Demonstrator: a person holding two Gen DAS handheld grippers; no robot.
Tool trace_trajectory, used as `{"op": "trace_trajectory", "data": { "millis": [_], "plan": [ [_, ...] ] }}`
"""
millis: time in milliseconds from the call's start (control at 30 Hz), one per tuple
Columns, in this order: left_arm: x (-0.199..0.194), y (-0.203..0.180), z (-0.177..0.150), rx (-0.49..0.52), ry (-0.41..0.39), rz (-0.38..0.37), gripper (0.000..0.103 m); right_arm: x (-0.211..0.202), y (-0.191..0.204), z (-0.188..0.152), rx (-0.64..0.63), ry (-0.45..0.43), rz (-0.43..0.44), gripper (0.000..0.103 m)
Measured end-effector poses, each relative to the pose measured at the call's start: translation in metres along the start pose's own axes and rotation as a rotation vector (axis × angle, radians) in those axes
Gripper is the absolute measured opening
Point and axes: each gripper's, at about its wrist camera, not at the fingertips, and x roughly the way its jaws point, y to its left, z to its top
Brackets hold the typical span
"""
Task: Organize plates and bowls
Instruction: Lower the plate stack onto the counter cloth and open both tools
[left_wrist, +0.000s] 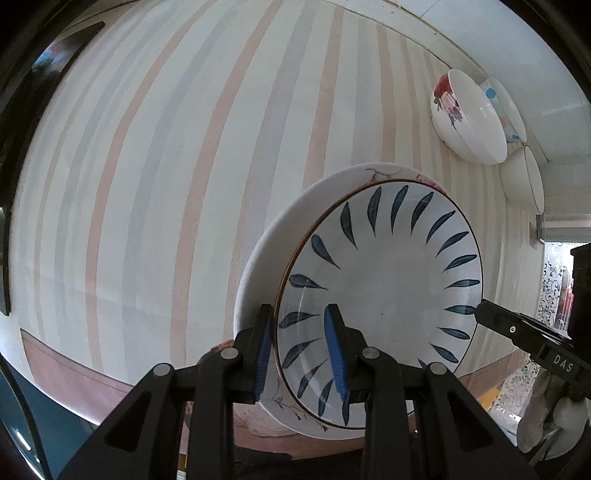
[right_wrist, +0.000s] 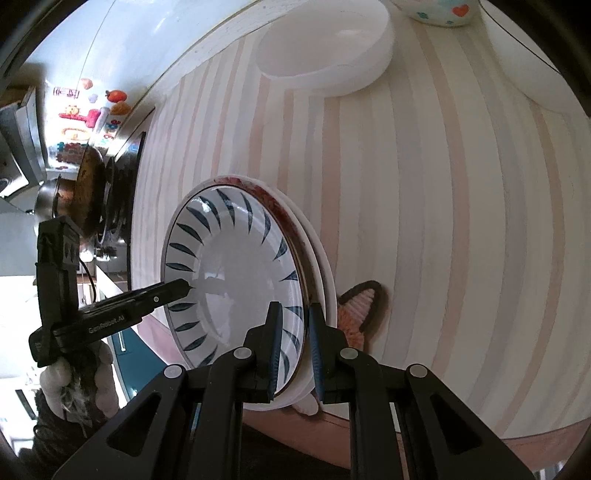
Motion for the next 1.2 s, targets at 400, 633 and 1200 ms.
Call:
{"op": "trace_trajectory", "data": {
  "millis": [400, 633, 1200],
  "plan": [
    [-0.038, -0.009, -0.018, 0.023, -0.101, 0.130, 0.026, -0.021, 0.027, -0.003, -0.083, -0.096, -0.166, 0.016],
    [-0.097, -0.029, -0.062, 0.106, -0.179, 0.135, 0.026, -0.058, 0.070, -0.040, -0.109, -0.160, -0.173, 0.016],
    [-0.194, -0.038, -0.157, 0.255, -0.283, 0.052, 0.026, -0.154, 0.171, -0.174, -0.117, -0.371, -0.128, 0.016]
  ]
}}
